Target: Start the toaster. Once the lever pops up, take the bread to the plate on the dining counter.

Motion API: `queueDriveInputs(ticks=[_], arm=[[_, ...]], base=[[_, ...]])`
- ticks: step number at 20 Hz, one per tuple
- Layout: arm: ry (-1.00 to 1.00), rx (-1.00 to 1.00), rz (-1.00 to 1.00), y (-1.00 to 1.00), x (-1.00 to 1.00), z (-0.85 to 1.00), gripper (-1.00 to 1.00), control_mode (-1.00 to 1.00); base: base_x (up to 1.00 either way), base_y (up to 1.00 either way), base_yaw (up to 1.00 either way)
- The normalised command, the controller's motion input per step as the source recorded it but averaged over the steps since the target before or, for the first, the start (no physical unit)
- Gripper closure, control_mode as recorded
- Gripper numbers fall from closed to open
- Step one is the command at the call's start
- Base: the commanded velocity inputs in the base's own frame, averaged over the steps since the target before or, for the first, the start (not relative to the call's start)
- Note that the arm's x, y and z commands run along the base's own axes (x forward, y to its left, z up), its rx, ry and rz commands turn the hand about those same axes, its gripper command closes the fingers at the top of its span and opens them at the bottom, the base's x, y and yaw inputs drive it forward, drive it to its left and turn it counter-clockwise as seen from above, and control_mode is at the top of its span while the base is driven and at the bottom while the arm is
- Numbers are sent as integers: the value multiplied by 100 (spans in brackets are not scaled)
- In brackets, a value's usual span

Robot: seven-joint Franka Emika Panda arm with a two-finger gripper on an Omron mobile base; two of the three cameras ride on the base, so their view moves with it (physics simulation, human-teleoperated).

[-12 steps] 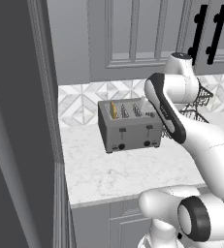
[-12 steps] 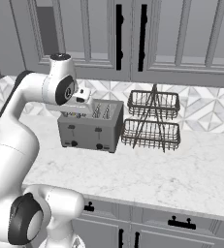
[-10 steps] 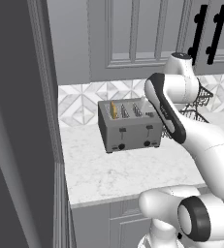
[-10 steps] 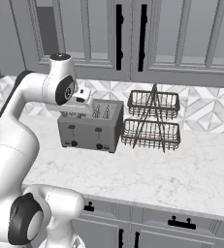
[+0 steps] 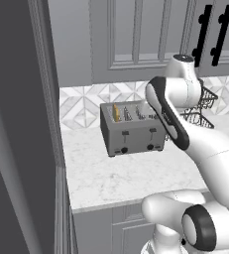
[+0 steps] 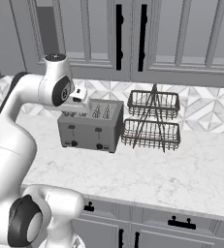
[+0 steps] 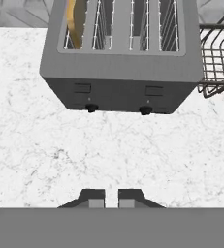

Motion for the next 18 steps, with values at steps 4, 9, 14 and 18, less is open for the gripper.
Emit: queueDriveInputs(ticks=[4,9,14,18], arm=[[-5,0,0,24,0,-1,100,-100],[-3,-3,0,32,0,-10,100,-100],[0,-6,0,36,6,-17,100,-100],[0,-4,0,23,15,-23,100,-100]], base=[[0,0,0],[0,0,0],[0,0,0],[0,0,0]])
